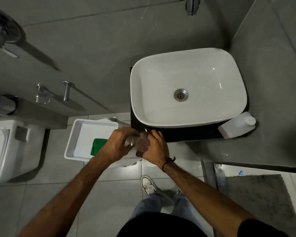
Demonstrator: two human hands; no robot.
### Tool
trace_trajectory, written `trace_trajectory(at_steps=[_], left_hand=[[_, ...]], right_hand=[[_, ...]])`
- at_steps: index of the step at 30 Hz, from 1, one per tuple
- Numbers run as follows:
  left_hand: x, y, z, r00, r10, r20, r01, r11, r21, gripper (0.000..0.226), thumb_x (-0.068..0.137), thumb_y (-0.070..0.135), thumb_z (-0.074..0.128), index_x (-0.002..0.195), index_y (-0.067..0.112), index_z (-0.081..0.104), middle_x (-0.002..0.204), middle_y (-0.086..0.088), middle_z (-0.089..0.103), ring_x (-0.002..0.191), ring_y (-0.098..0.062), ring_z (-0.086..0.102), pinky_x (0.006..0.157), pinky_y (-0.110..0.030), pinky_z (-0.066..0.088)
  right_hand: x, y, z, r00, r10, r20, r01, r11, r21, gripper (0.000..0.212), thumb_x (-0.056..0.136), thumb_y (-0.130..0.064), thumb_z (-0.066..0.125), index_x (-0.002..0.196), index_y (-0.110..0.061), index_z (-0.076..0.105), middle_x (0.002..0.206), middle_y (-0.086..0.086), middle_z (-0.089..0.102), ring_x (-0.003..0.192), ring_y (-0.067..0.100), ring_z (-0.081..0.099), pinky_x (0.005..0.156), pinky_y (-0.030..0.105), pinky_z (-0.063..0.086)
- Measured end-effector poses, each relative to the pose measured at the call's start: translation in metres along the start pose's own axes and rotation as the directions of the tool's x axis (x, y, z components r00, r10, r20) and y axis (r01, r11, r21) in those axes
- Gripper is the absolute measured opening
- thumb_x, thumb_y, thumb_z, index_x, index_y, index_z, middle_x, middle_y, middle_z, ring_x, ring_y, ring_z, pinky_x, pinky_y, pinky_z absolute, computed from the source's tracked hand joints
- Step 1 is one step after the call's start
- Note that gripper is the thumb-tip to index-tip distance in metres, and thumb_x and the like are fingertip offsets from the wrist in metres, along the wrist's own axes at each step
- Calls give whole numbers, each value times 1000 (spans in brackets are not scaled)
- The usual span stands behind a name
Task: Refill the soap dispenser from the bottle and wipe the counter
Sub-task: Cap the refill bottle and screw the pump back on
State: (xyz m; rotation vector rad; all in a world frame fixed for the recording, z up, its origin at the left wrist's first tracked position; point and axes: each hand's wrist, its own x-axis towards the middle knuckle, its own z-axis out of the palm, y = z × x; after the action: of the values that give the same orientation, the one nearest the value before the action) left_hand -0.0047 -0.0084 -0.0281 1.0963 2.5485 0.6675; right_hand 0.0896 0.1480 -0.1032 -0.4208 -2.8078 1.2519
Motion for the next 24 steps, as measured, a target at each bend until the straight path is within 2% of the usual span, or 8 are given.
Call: trace_trajectory(at_steps=[4,7,11,14,16,18,21,24], left_hand=[[-9,15,-6,997,-81,15,81,994,-76,60,69,34,92,121,21,64,111,4,70,90,-8,66,81,-15,56],[-10,32,-10,971,-239,-22,240,969,65,53,80,71,65,106,25,61,96,13,63,76,-5,62,64,-21,55],[-6,53,-7,989,-134,63,122,978,171,20,88,36,70,99,20,66,96,-1,70,82,-22,68,72,-36,59],[-5,63,-5,995,-15,100,0,990,144,52,74,28,81,122,24,64,120,1,67,107,-20,63,91,-36,56],[-6,72,-2,989,-134,65,125,984,130,63,76,53,75,129,26,56,117,5,66,101,-17,64,86,-31,57],[-4,77,4,959,-276,58,261,946,194,49,83,68,56,108,25,55,93,6,68,78,-16,66,70,-33,60],[-1,84,12,962,-254,97,239,960,145,23,92,43,62,88,25,48,75,1,65,63,-18,62,61,-40,59],[0,89,15,990,-31,137,16,994,107,26,80,21,71,95,32,55,92,10,59,75,-11,59,65,-17,49]], right_hand=[[-5,5,-19,996,-74,41,77,994,-78,72,44,-61,84,100,-23,63,97,-8,52,87,10,39,65,25,43],[-8,8,-34,994,-95,59,101,990,-103,82,44,-64,84,114,-27,62,100,-10,53,89,12,44,66,26,47],[-15,14,-49,993,-86,86,97,986,-137,80,40,-65,85,104,-21,67,97,-6,56,89,17,49,68,29,49],[-23,22,-57,994,-62,93,76,985,-152,76,43,-67,83,102,-21,68,99,-5,58,93,18,51,69,31,51],[-29,25,-63,993,-77,90,91,982,-165,78,45,-69,80,107,-25,66,99,-7,56,92,16,49,68,30,51],[-33,26,-71,994,-79,76,91,982,-163,79,43,-68,79,111,-28,64,97,-9,54,91,15,47,67,32,51],[-38,29,-80,993,-86,77,98,981,-167,78,42,-66,81,107,-26,65,95,-7,54,90,19,49,68,33,49],[-44,35,-86,993,-77,95,92,980,-174,78,44,-67,82,106,-23,67,100,-5,56,94,19,50,71,31,48]])
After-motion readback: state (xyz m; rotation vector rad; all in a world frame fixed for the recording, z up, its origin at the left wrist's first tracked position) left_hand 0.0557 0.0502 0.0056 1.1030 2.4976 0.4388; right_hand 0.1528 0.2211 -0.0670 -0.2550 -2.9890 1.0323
